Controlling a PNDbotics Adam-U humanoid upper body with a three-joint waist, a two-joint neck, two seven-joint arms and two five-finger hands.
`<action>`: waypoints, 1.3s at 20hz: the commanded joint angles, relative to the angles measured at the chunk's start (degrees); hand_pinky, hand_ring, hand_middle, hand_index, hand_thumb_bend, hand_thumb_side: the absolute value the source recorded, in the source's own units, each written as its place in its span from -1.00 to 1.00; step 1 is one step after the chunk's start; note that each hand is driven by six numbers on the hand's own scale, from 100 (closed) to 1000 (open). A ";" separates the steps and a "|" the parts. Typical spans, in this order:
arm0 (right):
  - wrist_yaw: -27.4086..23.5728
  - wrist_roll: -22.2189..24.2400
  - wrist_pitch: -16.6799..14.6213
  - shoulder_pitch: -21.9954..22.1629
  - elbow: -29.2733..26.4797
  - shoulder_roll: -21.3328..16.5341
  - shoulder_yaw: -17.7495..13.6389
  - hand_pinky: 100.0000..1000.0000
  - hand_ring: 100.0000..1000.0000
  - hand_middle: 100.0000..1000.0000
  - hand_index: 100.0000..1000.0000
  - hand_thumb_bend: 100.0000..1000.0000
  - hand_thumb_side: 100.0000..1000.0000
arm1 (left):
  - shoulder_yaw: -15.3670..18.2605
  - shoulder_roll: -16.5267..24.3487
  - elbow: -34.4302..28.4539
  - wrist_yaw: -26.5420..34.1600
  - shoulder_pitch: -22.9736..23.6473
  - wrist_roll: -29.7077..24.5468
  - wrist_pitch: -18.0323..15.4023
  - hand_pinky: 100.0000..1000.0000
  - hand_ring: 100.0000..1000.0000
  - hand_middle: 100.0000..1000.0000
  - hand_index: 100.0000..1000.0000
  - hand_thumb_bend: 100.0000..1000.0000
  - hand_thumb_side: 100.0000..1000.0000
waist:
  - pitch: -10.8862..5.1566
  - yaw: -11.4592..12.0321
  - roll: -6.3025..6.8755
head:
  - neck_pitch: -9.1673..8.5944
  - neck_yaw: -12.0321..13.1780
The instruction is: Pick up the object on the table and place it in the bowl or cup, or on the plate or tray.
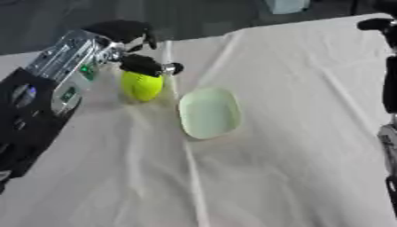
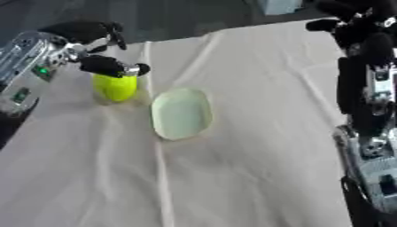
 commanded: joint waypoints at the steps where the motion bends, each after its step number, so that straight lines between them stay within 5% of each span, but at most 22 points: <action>1: -0.09 0.00 -0.19 -0.60 -0.52 -0.48 -0.43 0.31 0.55 0.58 0.90 -1.00 0.76 | 0.96 2.24 -1.03 -0.81 -0.57 -0.55 0.06 0.14 0.47 1.00 0.67 -0.14 1.00 | -1.21 0.18 -0.36 | 0.22 -0.15; 13: 0.01 0.01 -0.22 -0.67 -0.58 -0.38 -0.53 0.31 0.55 0.58 0.90 -1.00 0.75 | 1.09 1.58 -0.22 -0.08 -0.39 -0.42 0.31 0.18 0.55 1.00 0.82 0.02 1.00 | -0.96 0.14 -0.45 | 0.32 -0.18; 18: 0.01 0.17 -0.18 -0.93 -0.62 -0.16 -0.53 0.31 0.55 0.58 0.90 -1.00 0.75 | 0.80 0.42 0.89 0.40 -0.57 -0.56 0.27 0.17 0.56 1.00 0.89 0.28 0.78 | -0.53 -0.27 -0.42 | 0.15 0.04; 26: 0.01 0.36 -0.09 -1.27 -0.69 0.04 -0.58 0.30 0.55 0.58 0.90 -1.00 0.75 | 0.67 -0.64 2.69 -0.07 -0.63 -1.27 0.10 0.10 0.49 1.00 0.93 0.36 0.70 | 0.07 -0.79 -0.24 | -0.02 0.30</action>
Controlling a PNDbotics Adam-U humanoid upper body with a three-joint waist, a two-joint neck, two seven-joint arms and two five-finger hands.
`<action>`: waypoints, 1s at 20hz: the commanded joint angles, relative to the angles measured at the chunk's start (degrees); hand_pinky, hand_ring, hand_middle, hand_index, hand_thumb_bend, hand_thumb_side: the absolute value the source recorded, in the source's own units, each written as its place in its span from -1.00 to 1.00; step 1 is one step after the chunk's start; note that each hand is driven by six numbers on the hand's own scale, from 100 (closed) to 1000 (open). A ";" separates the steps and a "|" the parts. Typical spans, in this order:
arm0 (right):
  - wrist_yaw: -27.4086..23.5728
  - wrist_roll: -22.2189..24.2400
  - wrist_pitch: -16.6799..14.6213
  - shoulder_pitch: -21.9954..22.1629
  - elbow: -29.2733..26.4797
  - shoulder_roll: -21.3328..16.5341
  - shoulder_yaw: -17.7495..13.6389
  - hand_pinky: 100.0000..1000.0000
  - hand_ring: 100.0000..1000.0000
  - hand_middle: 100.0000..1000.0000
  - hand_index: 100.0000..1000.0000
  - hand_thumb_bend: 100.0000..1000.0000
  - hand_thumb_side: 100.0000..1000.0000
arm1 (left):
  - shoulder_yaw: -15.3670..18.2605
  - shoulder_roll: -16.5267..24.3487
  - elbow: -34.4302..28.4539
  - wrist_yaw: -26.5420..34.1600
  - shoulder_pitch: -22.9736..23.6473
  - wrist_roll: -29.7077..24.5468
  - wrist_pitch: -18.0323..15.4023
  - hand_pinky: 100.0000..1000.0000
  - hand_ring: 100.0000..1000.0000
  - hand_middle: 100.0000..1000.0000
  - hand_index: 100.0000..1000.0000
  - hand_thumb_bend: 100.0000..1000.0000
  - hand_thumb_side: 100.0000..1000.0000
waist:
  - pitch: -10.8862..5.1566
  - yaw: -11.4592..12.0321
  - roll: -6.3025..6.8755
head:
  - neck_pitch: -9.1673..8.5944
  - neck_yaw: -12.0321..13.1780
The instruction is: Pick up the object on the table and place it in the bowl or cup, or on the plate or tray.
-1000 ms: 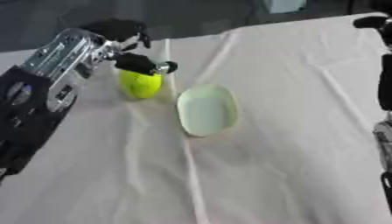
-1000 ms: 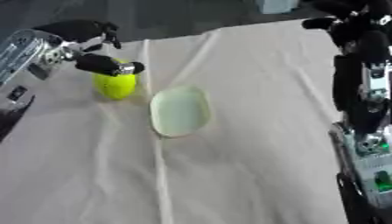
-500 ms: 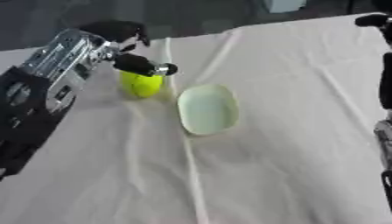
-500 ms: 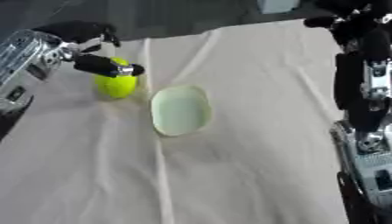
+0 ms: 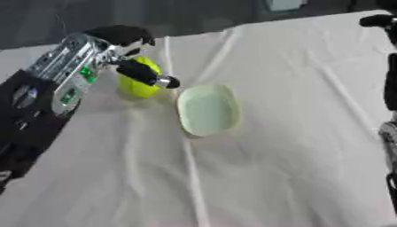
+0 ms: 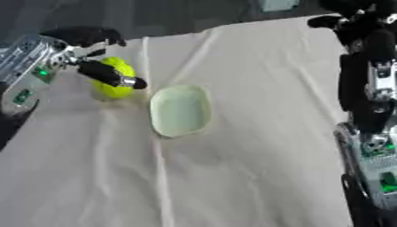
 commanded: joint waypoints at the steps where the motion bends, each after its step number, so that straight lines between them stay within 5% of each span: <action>1: 0.01 0.18 0.03 -0.90 -0.70 -0.04 -0.28 0.30 0.55 0.58 0.90 -1.00 0.75 | 0.67 0.43 0.16 -0.48 -1.04 -0.36 0.00 0.08 0.47 1.00 0.93 0.38 0.68 | -0.66 -0.12 -0.12 | -0.37 0.35; 9: 0.10 0.35 0.09 -1.04 -0.70 0.07 -0.31 0.30 0.55 0.57 0.90 -1.00 0.74 | 0.61 -0.12 1.54 -0.67 -1.03 -1.14 0.10 -0.06 0.44 1.00 0.80 0.36 0.67 | -0.29 -0.49 -0.01 | -0.37 0.57; 18: -0.18 0.70 0.23 -1.06 -0.62 0.12 -0.21 0.30 0.55 0.57 0.90 -1.00 0.72 | 0.60 -0.11 2.42 -1.89 -1.30 -9.53 1.68 0.00 0.54 1.00 0.85 0.32 0.50 | -0.23 -0.36 -0.05 | -0.28 0.98; 20: -0.31 0.80 0.27 -1.07 -0.59 0.11 -0.18 0.29 0.55 0.57 0.89 -1.00 0.71 | 0.57 -0.07 2.55 -2.32 -1.31 -12.34 2.00 -0.07 0.52 1.00 0.88 0.36 0.30 | -0.24 -0.31 -0.10 | -0.25 1.02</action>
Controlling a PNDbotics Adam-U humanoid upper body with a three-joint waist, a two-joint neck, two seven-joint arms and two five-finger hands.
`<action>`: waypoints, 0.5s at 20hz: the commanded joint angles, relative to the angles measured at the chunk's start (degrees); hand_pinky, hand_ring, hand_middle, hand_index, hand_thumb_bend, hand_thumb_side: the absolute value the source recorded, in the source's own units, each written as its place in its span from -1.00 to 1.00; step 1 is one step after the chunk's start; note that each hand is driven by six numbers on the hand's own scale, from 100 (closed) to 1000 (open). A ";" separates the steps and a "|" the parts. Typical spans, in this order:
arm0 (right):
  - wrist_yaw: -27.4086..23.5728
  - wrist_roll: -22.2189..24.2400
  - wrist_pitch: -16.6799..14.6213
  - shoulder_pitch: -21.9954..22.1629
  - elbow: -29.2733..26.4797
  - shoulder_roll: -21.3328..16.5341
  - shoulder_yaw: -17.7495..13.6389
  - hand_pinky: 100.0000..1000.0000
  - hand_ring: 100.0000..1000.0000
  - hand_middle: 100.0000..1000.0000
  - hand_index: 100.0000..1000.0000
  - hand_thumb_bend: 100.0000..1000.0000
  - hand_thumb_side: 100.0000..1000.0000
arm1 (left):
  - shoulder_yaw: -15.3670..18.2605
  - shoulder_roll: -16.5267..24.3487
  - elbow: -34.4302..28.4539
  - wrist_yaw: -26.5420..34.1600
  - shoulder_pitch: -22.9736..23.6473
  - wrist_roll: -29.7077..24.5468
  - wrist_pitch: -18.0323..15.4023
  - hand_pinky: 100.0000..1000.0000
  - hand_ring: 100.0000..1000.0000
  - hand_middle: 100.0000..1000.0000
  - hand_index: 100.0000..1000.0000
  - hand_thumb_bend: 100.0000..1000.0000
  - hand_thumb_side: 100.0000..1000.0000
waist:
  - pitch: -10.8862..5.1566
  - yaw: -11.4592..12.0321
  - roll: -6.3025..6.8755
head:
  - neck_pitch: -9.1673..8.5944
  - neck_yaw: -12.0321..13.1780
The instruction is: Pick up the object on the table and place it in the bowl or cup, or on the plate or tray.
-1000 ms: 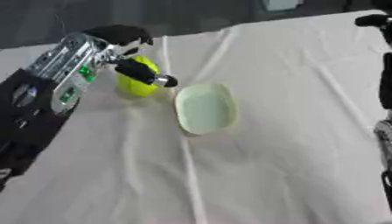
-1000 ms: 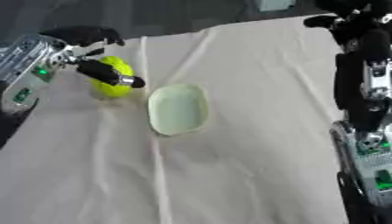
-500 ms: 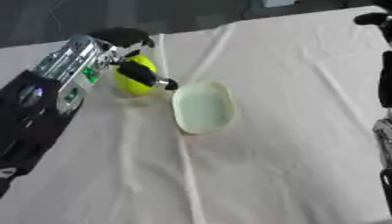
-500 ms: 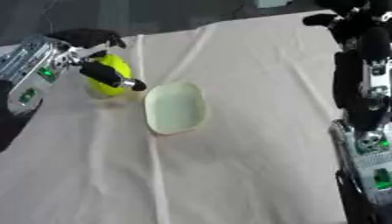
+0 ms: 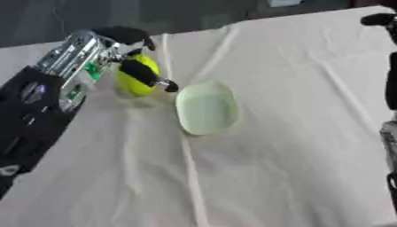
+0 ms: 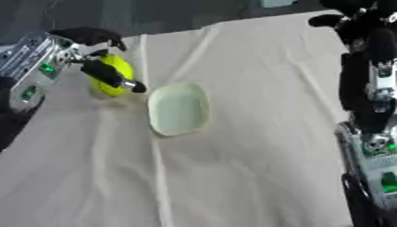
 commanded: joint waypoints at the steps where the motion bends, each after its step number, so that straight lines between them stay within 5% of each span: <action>1: -0.34 0.27 -0.06 -1.00 -0.58 -0.32 -0.16 0.29 0.55 0.57 0.89 -1.00 0.70 | 0.00 0.41 0.80 -0.52 0.08 -4.19 0.39 -0.06 0.54 1.00 0.90 0.38 0.24 | -0.63 0.10 -0.28 | -0.23 0.54; 7: -0.56 0.53 0.06 -1.00 -0.54 -0.36 -0.17 0.28 0.55 0.57 0.89 -1.00 0.68 | -1.38 0.21 5.08 0.71 0.50 -5.06 0.50 -0.08 0.56 1.00 0.92 0.30 0.05 | -0.70 0.24 -0.35 | 0.01 0.53; 10: -0.56 0.61 0.13 -0.96 -0.51 -0.33 -0.23 0.28 0.55 0.57 0.89 -1.00 0.66 | -1.91 0.16 6.51 1.09 0.51 -5.07 0.78 -0.33 0.42 1.00 0.86 0.16 -0.06 | -0.77 0.32 -0.37 | 0.19 0.50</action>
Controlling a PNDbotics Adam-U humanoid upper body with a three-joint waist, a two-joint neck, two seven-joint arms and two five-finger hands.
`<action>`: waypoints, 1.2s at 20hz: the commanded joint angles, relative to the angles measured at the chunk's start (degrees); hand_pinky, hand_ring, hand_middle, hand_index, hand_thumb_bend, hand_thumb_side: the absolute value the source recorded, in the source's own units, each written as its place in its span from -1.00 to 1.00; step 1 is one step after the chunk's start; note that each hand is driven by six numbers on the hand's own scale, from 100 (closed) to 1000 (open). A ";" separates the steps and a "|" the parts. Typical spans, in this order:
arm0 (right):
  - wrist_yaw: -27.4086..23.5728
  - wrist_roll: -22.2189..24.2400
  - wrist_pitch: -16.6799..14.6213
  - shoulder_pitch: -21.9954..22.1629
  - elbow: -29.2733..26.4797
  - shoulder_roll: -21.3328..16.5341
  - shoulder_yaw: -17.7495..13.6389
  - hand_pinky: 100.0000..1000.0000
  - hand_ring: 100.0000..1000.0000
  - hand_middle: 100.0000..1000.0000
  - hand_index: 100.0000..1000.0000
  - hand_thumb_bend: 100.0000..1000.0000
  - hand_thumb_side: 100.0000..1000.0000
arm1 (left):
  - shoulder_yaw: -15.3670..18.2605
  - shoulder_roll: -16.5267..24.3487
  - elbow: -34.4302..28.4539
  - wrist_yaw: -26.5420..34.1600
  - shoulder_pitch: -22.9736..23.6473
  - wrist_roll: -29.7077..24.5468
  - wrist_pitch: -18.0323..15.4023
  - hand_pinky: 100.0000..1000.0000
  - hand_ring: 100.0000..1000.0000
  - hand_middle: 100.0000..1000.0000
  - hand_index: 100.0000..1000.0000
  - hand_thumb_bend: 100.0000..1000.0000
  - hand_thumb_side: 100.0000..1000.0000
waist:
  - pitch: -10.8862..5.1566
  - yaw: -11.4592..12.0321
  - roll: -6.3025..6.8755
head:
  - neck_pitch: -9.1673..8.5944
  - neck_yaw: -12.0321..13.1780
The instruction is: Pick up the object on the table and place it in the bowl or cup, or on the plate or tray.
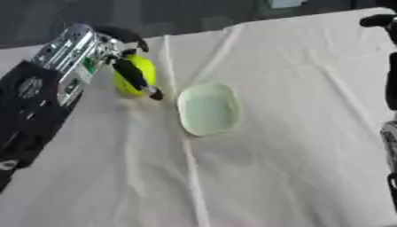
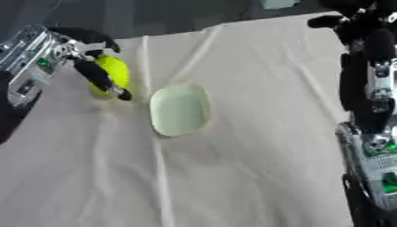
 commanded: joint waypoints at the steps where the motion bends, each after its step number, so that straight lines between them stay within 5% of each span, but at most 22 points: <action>1: -0.32 0.15 0.07 -0.95 -0.52 -0.32 -0.25 0.28 0.55 0.57 0.88 -1.00 0.66 | -1.77 -0.43 2.05 1.35 0.37 -1.23 0.48 -0.40 0.37 1.00 0.82 0.11 -0.07 | -0.62 -0.05 -0.33 | 0.17 0.49; 9: -0.22 0.17 0.27 -0.81 -0.44 -0.21 -0.42 0.27 0.54 0.57 0.88 -1.00 0.64 | -1.79 -0.30 -0.50 -0.01 0.44 -1.23 0.43 -0.91 0.00 0.86 0.30 -0.20 -0.18 | -0.81 0.12 -0.41 | 0.35 0.35; 24: -0.07 0.27 0.41 -0.52 -0.17 -0.30 -0.49 0.26 0.54 0.57 0.86 -1.00 0.61 | -1.00 1.18 -5.62 -1.45 -0.69 -1.23 0.73 -0.94 -0.07 0.78 0.20 -0.37 -0.12 | -1.54 0.37 -0.42 | 0.29 0.08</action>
